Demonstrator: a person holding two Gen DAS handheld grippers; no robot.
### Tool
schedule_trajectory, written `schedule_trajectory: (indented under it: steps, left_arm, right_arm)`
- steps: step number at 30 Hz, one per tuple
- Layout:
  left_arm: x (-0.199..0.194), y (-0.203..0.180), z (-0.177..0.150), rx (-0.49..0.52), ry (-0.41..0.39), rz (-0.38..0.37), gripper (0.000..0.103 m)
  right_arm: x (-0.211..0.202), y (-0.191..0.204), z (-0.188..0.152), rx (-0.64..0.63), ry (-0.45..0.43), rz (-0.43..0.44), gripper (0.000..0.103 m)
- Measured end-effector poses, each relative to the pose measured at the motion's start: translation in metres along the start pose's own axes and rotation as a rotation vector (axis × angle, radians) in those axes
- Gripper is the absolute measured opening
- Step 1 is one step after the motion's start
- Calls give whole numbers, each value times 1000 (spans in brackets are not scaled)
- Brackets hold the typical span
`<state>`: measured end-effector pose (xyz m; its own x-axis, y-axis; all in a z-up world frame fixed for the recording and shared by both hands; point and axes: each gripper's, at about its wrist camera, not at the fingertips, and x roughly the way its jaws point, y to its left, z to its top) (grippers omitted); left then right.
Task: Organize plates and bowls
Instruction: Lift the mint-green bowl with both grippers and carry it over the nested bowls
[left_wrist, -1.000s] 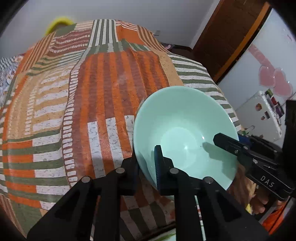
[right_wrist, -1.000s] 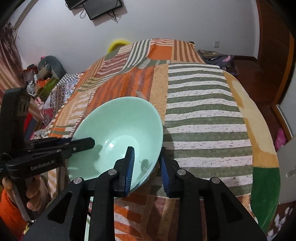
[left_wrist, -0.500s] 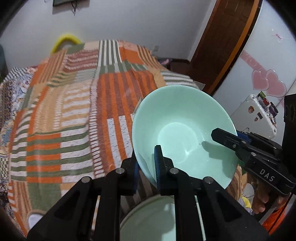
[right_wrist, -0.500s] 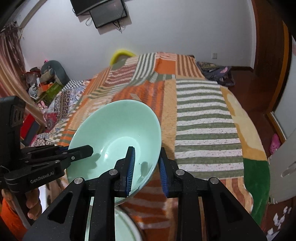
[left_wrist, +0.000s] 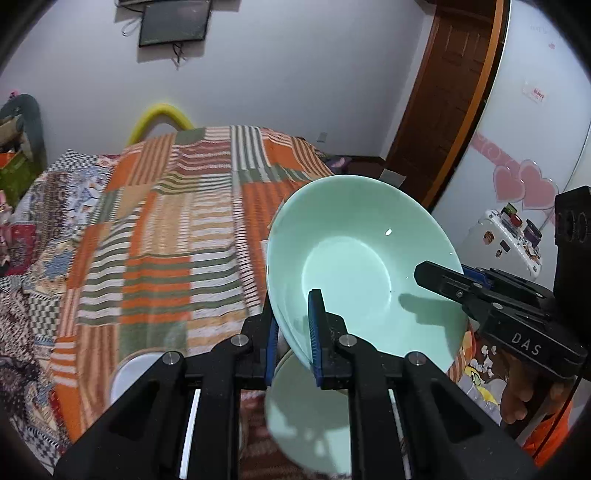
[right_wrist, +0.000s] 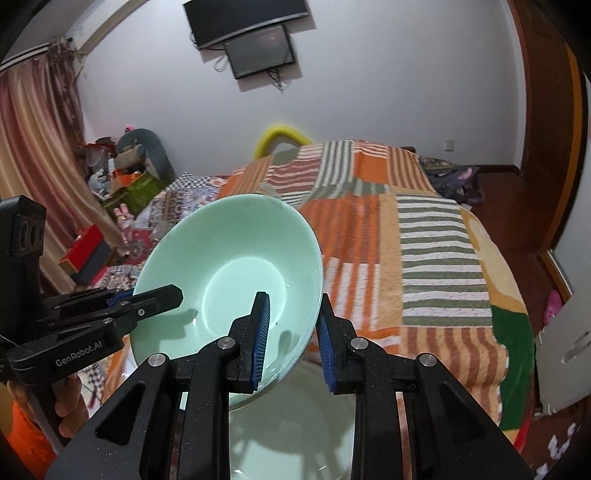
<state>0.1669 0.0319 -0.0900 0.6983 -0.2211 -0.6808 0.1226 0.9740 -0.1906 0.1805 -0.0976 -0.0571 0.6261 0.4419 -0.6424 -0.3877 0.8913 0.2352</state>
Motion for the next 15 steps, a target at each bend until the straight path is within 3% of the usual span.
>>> schedule_trajectory:
  steps: [15]
  left_arm:
    - [-67, 67, -51, -91, -13, 147, 14]
  right_arm:
    - [25, 76, -26, -70, 30, 162, 23]
